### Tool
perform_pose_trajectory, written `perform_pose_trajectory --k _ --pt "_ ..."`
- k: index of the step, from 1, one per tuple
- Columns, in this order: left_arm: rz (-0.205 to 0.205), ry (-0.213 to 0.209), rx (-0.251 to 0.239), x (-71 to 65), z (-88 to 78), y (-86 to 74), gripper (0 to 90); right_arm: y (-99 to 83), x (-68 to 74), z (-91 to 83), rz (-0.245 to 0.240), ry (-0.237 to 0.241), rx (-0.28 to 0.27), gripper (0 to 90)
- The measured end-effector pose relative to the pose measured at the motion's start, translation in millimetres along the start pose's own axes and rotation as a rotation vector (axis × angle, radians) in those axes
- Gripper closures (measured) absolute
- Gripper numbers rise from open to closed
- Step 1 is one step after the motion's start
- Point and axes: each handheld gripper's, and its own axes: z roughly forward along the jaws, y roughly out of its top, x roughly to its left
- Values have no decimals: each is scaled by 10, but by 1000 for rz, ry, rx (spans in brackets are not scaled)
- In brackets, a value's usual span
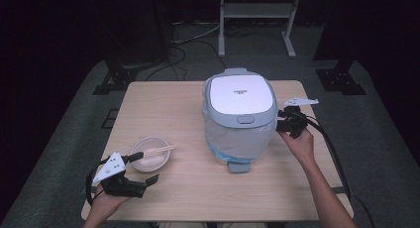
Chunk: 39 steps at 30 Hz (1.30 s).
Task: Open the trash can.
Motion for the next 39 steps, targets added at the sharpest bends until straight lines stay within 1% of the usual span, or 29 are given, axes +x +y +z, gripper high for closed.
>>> perform_pose_trajectory --k 1,2,3,5,12,16,19,22,26,27,28,32,33,34,35,37,39 --pt "2 1 0 5 -1 1 64 2 13 6 -3 0 0 331" --pt "2 2 2 11 -5 3 64 0 38 21 2 14 -3 330" --pt "3 4 4 15 -8 5 64 0 38 21 2 14 -3 330" --pt "8 8 8 32 -21 16 64 -6 60 34 1 29 -8 326" --pt "19 13 13 60 -39 45 64 -11 104 55 6 48 -11 325" --pt "24 17 21 82 -38 51 64 2 145 69 -5 52 -6 325" --pt "25 18 28 100 -36 50 64 8 184 90 -10 71 -4 323" --pt "31 20 35 112 -35 53 64 9 199 99 -12 79 -3 315" --pt "38 21 43 135 -32 59 64 4 196 109 -5 93 7 263" --pt "45 22 49 144 -30 61 64 -3 177 104 5 110 18 229" --pt "47 21 53 152 -27 61 64 -10 169 99 3 115 24 220" --pt "71 20 78 191 -14 64 64 -50 154 62 -6 119 37 204" --pt "74 18 85 200 -9 67 64 -73 151 30 -14 123 51 186" --pt "78 19 89 211 -3 69 64 -73 151 30 -14 123 51 186" --pt "90 20 106 237 2 79 64 -102 164 -9 -31 127 61 186" --pt "96 19 112 252 8 84 65 -117 168 -30 -39 129 67 186" --pt "108 17 132 285 22 92 65 -161 166 -95 -48 139 82 176"
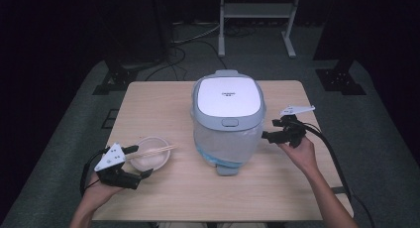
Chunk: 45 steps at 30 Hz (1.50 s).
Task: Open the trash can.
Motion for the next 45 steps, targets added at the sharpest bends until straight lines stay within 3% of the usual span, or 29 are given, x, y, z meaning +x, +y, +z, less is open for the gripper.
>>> perform_pose_trajectory --k 6,10,12,17,26,36,45 --pt "8 -13 46 115 57 -3 84 -88 10 -117 -15 4 19 174" --pt "40 -30 97 175 107 6 89 -155 37 -186 -30 7 50 172" --pt "69 -41 118 221 132 9 138 -211 42 -235 -33 13 55 172" --pt "78 -68 128 298 171 -2 193 -293 34 -297 -33 19 60 171" --pt "78 -124 179 481 326 -12 351 -436 72 -423 -51 44 72 171" --pt "60 -143 228 610 428 -49 431 -484 139 -493 -68 48 72 171" --pt "74 -152 276 678 493 -61 509 -506 179 -540 -83 63 75 171"
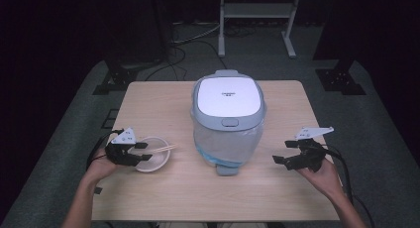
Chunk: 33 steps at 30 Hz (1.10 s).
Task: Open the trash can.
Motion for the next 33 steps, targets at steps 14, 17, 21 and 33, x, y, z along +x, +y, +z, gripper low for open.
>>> perform_pose_trajectory --k 14,17,21,33 --pt "44 -48 64 23 87 23 751 -29 108 -63 -46 28 20 171" --pt "58 -51 84 20 98 30 792 -31 116 -62 -49 37 24 172" --pt "62 -58 89 15 90 28 796 -47 145 -43 -63 62 38 172" --pt "61 -58 45 3 -11 66 796 -84 246 8 -80 130 53 200"
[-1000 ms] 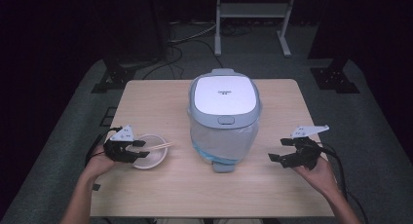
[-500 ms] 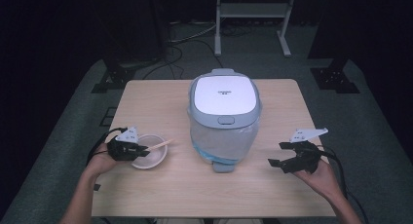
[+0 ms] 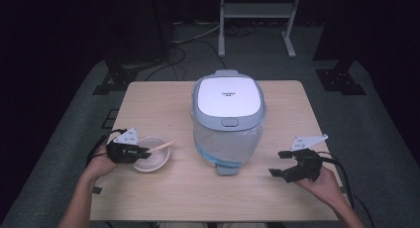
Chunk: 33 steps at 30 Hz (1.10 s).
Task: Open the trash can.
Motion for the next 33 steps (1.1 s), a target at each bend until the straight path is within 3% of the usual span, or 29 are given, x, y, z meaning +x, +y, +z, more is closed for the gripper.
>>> perform_pose_trajectory --k 9,17,23,33 --pt "18 -11 -24 -40 -60 60 796 -18 68 81 -6 32 18 232" --pt "30 -15 -48 -72 -129 121 796 -22 128 145 -19 70 16 349" --pt "40 -15 -55 -94 -160 172 795 -14 162 150 -22 86 7 380" --pt "52 -20 -62 -104 -193 214 795 193 354 183 -99 77 -4 398"
